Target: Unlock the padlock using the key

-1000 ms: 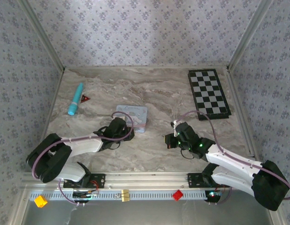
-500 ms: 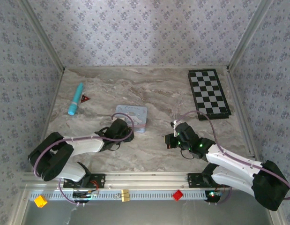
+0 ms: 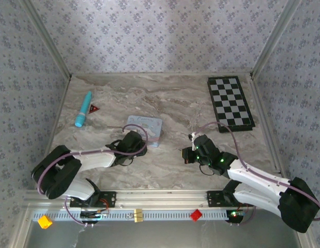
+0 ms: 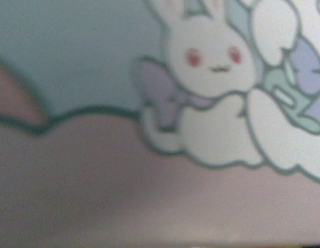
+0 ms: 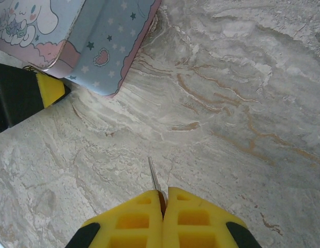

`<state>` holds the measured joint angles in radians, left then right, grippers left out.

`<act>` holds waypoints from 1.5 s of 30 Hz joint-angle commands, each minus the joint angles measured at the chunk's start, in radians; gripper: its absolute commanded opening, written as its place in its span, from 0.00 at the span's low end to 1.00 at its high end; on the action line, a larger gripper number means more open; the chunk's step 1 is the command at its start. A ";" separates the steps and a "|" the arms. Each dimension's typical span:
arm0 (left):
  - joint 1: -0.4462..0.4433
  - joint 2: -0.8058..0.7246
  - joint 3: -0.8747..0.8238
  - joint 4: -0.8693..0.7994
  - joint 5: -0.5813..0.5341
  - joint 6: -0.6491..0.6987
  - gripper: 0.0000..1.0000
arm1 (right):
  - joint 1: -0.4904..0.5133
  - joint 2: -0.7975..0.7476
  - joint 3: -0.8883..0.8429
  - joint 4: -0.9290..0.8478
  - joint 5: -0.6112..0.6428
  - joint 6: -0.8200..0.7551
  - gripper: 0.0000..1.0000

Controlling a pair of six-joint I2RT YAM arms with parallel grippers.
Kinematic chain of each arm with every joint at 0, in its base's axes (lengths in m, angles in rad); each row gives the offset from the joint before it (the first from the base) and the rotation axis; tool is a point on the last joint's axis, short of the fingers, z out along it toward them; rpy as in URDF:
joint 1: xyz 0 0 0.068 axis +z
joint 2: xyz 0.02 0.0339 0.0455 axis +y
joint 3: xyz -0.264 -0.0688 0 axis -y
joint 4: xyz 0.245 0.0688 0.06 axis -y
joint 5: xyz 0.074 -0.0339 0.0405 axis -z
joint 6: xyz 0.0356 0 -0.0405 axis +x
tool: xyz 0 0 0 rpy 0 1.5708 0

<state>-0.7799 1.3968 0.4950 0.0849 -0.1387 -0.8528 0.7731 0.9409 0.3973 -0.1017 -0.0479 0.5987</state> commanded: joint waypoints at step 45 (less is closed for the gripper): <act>0.106 0.160 0.159 0.108 0.087 0.477 0.65 | -0.004 -0.054 0.042 -0.069 0.033 -0.014 0.00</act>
<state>-0.6842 1.5471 0.6350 0.1520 -0.0814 -0.3832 0.7723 0.9089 0.4297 -0.1493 -0.0376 0.5896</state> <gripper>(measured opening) 0.658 0.050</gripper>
